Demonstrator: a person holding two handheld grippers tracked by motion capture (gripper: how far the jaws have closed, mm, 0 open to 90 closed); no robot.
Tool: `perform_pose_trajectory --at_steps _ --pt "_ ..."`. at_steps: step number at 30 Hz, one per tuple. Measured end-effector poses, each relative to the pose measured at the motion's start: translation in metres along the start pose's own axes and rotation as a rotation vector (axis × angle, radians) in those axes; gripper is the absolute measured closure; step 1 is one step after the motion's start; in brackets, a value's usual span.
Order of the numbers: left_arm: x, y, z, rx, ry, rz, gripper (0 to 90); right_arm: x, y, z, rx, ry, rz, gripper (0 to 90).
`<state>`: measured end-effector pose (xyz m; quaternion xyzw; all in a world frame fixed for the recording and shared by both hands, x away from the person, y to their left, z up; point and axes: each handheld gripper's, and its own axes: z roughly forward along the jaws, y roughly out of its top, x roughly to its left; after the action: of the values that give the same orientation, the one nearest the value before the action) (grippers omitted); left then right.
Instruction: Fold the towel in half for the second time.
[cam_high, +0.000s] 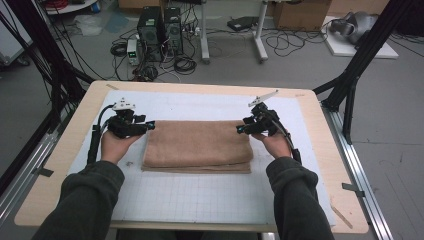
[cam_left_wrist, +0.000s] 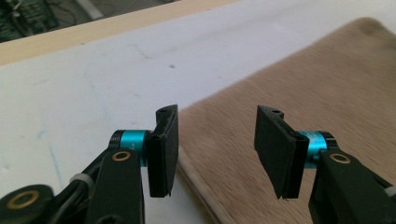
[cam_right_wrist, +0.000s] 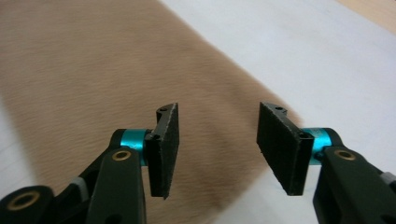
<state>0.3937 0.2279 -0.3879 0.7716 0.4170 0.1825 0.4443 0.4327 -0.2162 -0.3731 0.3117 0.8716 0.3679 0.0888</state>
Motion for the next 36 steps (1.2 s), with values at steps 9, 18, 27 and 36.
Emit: perform_pose_trajectory --at_steps 9,18,27,36 --pt "-0.033 -0.038 -0.025 0.036 -0.073 0.098 49.5 0.041 -0.031 -0.012 -0.018 0.031 -0.055 55.3" --pt "-0.041 -0.076 -0.023 0.121 -0.103 0.126 56.9 0.052 -0.074 -0.001 0.038 0.055 -0.014 59.6" --pt "-0.043 -0.074 -0.019 0.111 -0.092 0.126 83.1 0.052 -0.082 0.003 0.015 0.073 -0.007 81.4" --pt "-0.034 -0.050 -0.041 0.008 -0.082 0.089 85.2 0.060 -0.058 -0.020 -0.046 0.053 -0.054 84.2"
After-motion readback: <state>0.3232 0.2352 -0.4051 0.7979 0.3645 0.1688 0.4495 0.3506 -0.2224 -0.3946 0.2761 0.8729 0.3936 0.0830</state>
